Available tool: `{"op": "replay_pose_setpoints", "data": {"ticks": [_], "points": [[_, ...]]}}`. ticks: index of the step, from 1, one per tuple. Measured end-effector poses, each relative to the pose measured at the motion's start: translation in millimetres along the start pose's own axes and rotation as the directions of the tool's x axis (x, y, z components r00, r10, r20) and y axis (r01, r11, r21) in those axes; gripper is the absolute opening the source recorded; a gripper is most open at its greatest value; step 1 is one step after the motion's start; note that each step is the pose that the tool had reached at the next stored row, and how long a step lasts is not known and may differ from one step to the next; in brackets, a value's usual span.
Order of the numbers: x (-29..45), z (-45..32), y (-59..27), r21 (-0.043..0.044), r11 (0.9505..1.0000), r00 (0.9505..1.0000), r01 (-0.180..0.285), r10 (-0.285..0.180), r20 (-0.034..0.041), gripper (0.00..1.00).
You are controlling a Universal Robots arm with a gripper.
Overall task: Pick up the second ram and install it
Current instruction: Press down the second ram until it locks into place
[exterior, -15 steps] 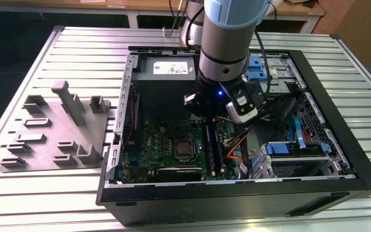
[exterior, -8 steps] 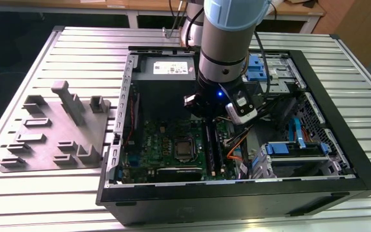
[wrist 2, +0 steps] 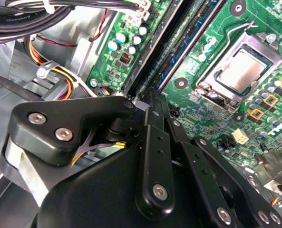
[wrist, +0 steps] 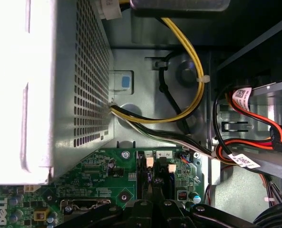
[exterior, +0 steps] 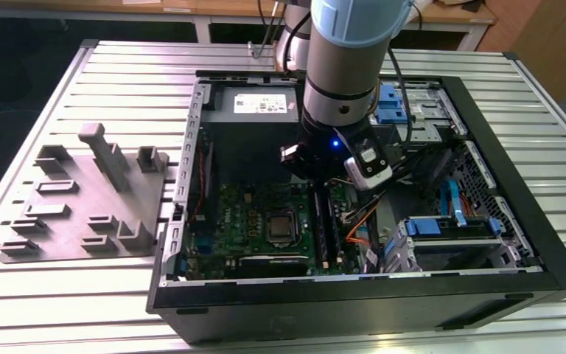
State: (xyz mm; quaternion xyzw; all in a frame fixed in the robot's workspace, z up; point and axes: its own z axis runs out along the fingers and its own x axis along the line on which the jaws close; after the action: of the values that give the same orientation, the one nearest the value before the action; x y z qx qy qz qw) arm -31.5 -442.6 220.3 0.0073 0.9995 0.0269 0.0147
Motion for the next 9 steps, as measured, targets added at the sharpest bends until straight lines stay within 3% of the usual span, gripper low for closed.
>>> {"op": "replay_pose_setpoints", "data": {"ticks": [9], "points": [[0.0,1.4,-0.1,0.0,1.0,1.0,0.0,0.0,0.0,0.1]]}}
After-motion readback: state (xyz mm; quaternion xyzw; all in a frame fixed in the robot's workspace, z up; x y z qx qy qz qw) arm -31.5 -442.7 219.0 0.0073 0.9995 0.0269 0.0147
